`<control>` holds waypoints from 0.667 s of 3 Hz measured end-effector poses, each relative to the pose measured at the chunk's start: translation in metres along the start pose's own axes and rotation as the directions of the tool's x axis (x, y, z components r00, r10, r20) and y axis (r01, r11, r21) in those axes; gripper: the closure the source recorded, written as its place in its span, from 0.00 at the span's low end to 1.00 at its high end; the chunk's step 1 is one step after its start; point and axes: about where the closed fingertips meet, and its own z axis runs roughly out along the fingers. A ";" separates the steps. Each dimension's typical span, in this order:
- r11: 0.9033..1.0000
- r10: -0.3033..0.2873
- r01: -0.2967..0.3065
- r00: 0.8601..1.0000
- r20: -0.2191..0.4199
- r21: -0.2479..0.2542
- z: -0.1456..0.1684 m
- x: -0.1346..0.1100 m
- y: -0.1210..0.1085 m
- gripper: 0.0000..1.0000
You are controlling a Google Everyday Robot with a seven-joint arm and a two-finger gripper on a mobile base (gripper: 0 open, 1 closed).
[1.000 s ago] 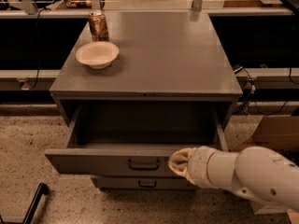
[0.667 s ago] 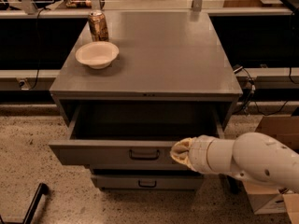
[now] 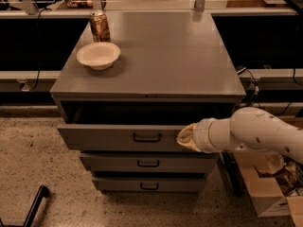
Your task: Close top drawer
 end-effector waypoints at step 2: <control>1.000 0.002 -0.002 1.000 -0.005 0.014 0.002 0.002 -0.007 1.00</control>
Offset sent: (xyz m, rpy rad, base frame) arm 0.0133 -0.0066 -0.0002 -0.0086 -0.0223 -0.0318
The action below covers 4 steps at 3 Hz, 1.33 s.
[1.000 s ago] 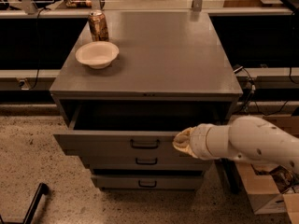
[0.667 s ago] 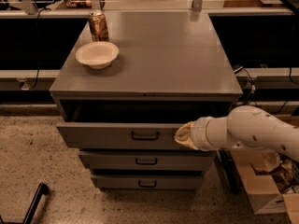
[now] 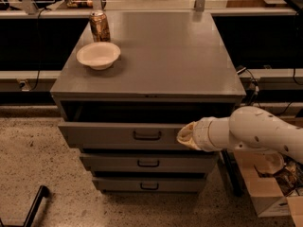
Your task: Close top drawer
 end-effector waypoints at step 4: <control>0.993 -0.063 0.064 0.998 -0.012 0.096 0.014 -0.001 -0.046 1.00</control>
Offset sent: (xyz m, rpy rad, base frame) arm 0.0819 -0.0082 0.0128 -0.0839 -0.1672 -0.0170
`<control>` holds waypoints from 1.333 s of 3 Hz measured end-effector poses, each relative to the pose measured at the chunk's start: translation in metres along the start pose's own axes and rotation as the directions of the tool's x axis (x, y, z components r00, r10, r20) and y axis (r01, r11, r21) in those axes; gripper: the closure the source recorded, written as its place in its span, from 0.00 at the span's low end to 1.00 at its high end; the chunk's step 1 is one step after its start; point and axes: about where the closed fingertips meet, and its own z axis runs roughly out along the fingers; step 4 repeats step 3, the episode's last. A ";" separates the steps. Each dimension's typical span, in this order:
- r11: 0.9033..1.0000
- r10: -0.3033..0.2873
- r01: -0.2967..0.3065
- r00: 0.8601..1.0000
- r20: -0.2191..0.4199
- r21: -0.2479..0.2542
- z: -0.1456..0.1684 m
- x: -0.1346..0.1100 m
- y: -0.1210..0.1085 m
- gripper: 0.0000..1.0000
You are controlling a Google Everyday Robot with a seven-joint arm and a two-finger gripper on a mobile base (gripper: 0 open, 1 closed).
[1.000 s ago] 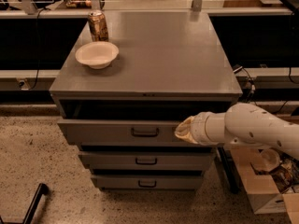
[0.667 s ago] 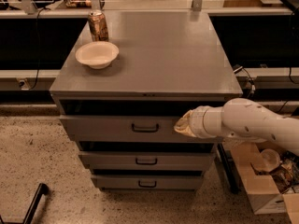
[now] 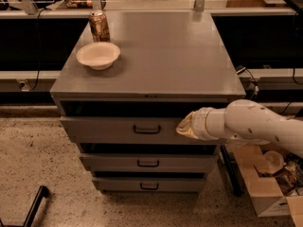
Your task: Close top drawer
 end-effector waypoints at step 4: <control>0.991 -0.093 0.108 0.982 0.166 -0.082 -0.070 -0.044 0.043 1.00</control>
Offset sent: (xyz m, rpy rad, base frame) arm -0.0908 0.0156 0.0542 0.1128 -0.0141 0.2366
